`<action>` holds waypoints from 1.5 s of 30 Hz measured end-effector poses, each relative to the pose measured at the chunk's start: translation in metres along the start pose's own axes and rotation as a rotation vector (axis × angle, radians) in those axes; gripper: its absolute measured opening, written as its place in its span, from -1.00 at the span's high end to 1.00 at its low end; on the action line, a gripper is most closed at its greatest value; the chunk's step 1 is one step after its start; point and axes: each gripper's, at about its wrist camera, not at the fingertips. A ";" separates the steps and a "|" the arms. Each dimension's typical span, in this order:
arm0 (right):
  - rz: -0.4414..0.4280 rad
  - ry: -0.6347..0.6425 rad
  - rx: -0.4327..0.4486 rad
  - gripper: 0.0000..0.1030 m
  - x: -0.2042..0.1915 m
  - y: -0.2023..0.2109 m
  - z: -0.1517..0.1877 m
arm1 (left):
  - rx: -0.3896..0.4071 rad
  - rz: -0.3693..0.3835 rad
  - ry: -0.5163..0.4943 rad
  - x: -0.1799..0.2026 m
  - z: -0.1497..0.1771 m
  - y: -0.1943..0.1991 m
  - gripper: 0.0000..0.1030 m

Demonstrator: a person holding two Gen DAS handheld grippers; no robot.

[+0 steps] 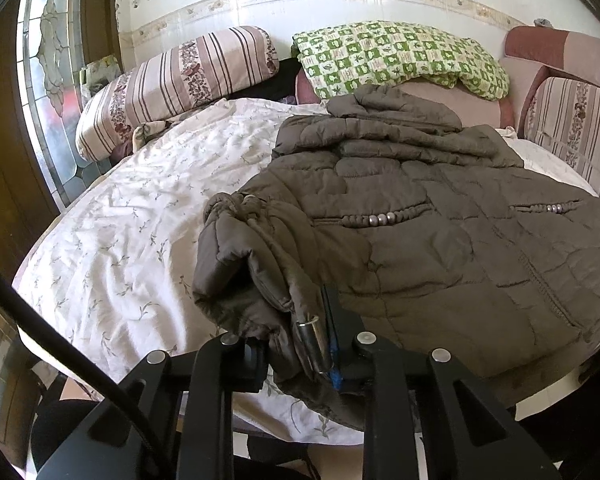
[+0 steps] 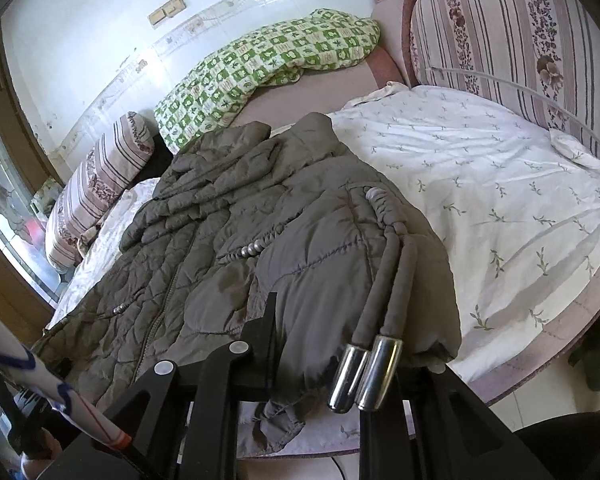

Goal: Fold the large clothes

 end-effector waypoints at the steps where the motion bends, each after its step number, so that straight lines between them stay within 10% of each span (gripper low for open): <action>1: -0.001 0.001 0.001 0.64 0.000 0.001 0.000 | 0.002 0.001 0.001 -0.001 0.000 0.002 0.58; 30: -0.050 0.048 0.045 0.67 -0.001 0.038 -0.018 | 0.032 0.047 0.036 -0.014 -0.022 0.028 0.58; 45: -0.057 0.144 0.176 0.68 -0.062 0.028 -0.185 | 0.141 0.167 0.109 -0.031 -0.201 0.014 0.56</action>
Point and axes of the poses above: each gripper's, at about its wrist camera, not at the fingertips, and y roughly against the way its jaws point, x to its right, z to its underside, and after that the axes turned 4 degrees about -x, right-handed
